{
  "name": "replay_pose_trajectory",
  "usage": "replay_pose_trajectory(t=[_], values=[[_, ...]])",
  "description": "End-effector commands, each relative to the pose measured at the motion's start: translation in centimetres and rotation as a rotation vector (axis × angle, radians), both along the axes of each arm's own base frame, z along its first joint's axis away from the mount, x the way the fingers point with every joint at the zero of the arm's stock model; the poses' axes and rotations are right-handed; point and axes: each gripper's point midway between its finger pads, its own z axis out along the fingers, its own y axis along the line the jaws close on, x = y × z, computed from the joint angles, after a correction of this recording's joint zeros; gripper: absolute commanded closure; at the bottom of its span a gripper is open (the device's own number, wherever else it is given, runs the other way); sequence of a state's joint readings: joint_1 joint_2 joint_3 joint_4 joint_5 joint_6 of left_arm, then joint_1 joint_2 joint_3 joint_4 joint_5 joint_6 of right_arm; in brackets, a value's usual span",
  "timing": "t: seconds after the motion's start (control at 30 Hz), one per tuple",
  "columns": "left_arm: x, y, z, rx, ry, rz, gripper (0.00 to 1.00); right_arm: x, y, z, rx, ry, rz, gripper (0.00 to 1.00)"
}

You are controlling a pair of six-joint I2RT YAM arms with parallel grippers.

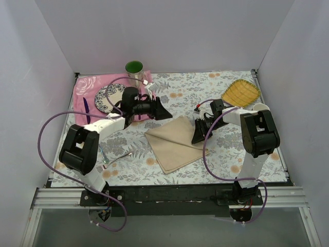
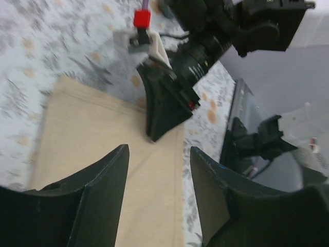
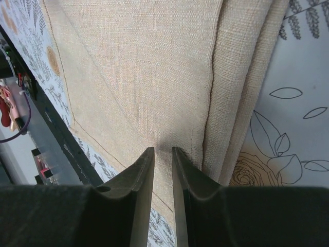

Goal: Fold the napkin into a case and place the utensils inside
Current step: Smooth out the upper triangle-folded napkin at the center of the board.

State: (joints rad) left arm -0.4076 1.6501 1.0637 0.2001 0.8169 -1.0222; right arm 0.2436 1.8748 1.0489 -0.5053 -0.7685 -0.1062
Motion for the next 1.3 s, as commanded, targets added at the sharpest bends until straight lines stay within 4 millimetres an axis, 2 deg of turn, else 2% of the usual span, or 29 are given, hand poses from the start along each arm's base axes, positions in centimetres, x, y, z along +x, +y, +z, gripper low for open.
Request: replay_pose_trajectory(t=[0.0,0.3,0.4,0.6,0.7,0.77,0.83,0.9,0.97,1.03,1.1,1.17,1.2,1.27], values=[[-4.3,-1.2,-2.2,-0.143,0.377,-0.076,0.49,0.1,-0.2,0.0,-0.016,-0.018,0.01,0.71],[-2.5,-1.0,-7.3,-0.13,0.546,0.025,0.49,-0.4,-0.1,0.4,0.005,-0.02,0.026,0.71],[-2.4,-0.6,-9.5,-0.122,0.638,0.046,0.5,-0.7,-0.2,0.0,0.002,-0.012,0.026,0.71],[-2.3,-0.1,-12.4,-0.09,0.702,0.074,0.49,-0.8,-0.3,-0.5,-0.004,-0.007,0.026,0.71],[-2.0,0.3,-14.6,-0.061,0.753,0.109,0.48,-0.7,0.1,0.4,0.029,-0.017,0.038,0.68],[-1.8,0.6,-15.4,-0.05,0.769,0.128,0.48,-0.9,1.1,2.4,0.124,-0.022,0.054,0.62],[-1.8,0.7,-16.2,-0.037,0.79,0.134,0.49,-0.7,2.5,5.4,0.239,-0.064,0.06,0.55],[-1.7,0.8,-16.4,-0.032,0.783,0.137,0.49,0.3,3.5,7.9,0.308,-0.161,0.06,0.5],[-1.8,0.9,-16.6,-0.027,0.788,0.142,0.49,-0.3,4.6,8.9,0.35,-0.13,0.041,0.44],[-1.9,1.0,-17.0,-0.018,0.792,0.146,0.49,-0.4,6.1,9.5,0.381,-0.118,0.041,0.35],[-1.9,1.1,-17.1,-0.014,0.791,0.15,0.49,-0.6,7.2,8.9,0.389,-0.086,0.042,0.24],[-2.0,1.1,-17.2,-0.013,0.797,0.152,0.49,-0.7,8.6,8.9,0.414,-0.063,0.035,0.17],[-2.0,1.1,-17.2,-0.014,0.793,0.151,0.49,-0.7,9.0,8.5,0.413,-0.041,0.02,0.1],[-2.0,1.1,-17.3,-0.008,0.799,0.158,0.49,-0.6,9.9,8.5,0.441,-0.035,0.011,0.05]])
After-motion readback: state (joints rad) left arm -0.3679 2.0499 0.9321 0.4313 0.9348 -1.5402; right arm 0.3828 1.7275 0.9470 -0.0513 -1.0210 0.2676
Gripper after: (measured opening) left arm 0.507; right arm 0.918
